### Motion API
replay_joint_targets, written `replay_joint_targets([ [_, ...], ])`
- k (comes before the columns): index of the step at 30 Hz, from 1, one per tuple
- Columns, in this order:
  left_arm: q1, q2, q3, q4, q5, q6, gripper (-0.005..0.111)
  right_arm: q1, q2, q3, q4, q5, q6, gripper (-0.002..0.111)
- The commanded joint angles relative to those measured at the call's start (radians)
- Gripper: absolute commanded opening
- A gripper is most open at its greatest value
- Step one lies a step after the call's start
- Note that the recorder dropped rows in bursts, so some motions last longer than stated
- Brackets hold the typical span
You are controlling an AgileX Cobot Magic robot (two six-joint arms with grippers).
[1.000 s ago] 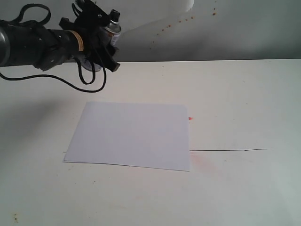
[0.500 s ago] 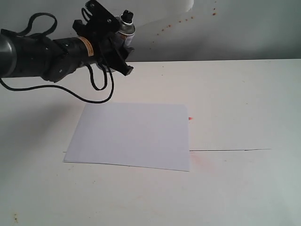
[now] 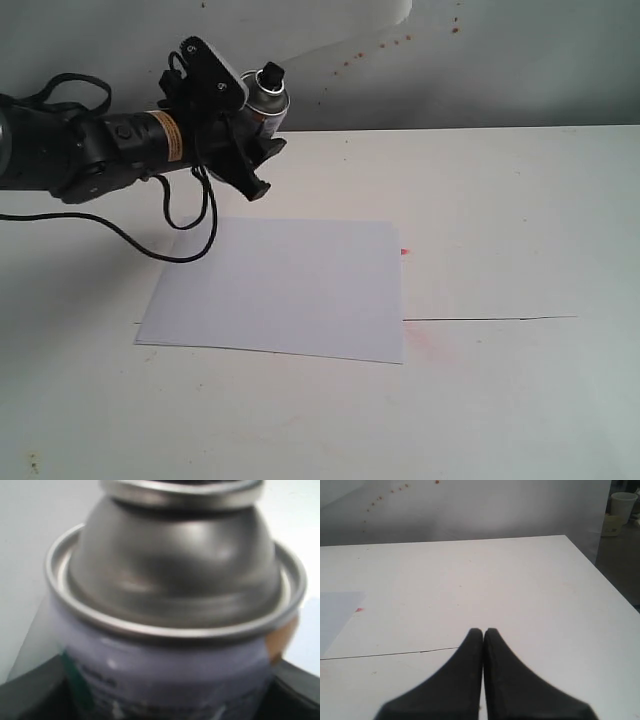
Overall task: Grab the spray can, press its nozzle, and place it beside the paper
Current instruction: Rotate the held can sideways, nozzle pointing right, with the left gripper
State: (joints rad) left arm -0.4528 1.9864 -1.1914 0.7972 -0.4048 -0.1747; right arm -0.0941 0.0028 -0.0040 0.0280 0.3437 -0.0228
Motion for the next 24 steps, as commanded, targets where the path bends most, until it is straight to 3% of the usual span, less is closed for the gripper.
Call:
replay_joint_targets([
  [1, 0.024, -0.071, -0.001, 0.180, 0.086, -0.136, 0.000, 0.003, -0.003, 0.004, -0.008, -0.002, -0.004, 0.000],
  [6, 0.035, -0.131, -0.001, 0.380, 0.163, -0.323, 0.000, 0.003, -0.003, 0.004, -0.008, -0.002, -0.004, 0.000],
  [11, 0.035, -0.134, -0.001, 0.554, 0.108, -0.459, 0.000, 0.003, -0.003, 0.004, -0.008, -0.002, -0.004, 0.000],
  [16, 0.035, -0.110, -0.001, 0.595, 0.000, -0.476, 0.000, 0.003, -0.003, 0.004, -0.008, -0.002, -0.004, 0.000],
  [24, 0.035, -0.077, -0.001, 0.867, -0.012, -0.498, 0.000, 0.003, -0.003, 0.004, -0.008, -0.002, -0.004, 0.000],
])
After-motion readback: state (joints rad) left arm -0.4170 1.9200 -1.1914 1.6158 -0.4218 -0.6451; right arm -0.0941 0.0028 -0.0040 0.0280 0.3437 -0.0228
